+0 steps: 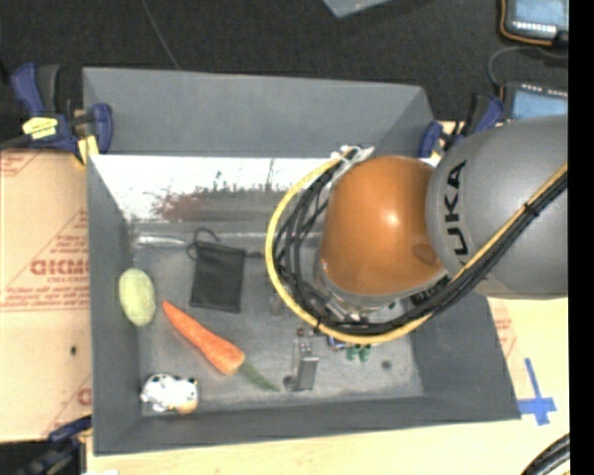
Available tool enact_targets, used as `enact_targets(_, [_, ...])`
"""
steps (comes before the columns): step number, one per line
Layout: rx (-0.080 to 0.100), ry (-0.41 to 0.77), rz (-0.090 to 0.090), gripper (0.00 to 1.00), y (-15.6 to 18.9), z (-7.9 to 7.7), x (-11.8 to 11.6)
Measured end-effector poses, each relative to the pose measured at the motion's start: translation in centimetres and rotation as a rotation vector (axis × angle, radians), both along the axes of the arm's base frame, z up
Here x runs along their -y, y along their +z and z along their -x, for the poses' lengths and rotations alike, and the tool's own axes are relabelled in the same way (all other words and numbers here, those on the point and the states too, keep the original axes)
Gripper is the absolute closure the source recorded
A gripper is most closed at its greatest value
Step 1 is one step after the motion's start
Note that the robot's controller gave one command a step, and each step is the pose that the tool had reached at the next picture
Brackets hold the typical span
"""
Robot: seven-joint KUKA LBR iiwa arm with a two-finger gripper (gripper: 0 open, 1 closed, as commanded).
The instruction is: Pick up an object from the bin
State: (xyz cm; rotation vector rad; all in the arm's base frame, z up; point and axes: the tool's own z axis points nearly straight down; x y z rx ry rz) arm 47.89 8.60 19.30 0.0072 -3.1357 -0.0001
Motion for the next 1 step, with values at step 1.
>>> enact_targets(1, [0.008,-0.003,-0.001,0.00,0.43,-0.15,0.04])
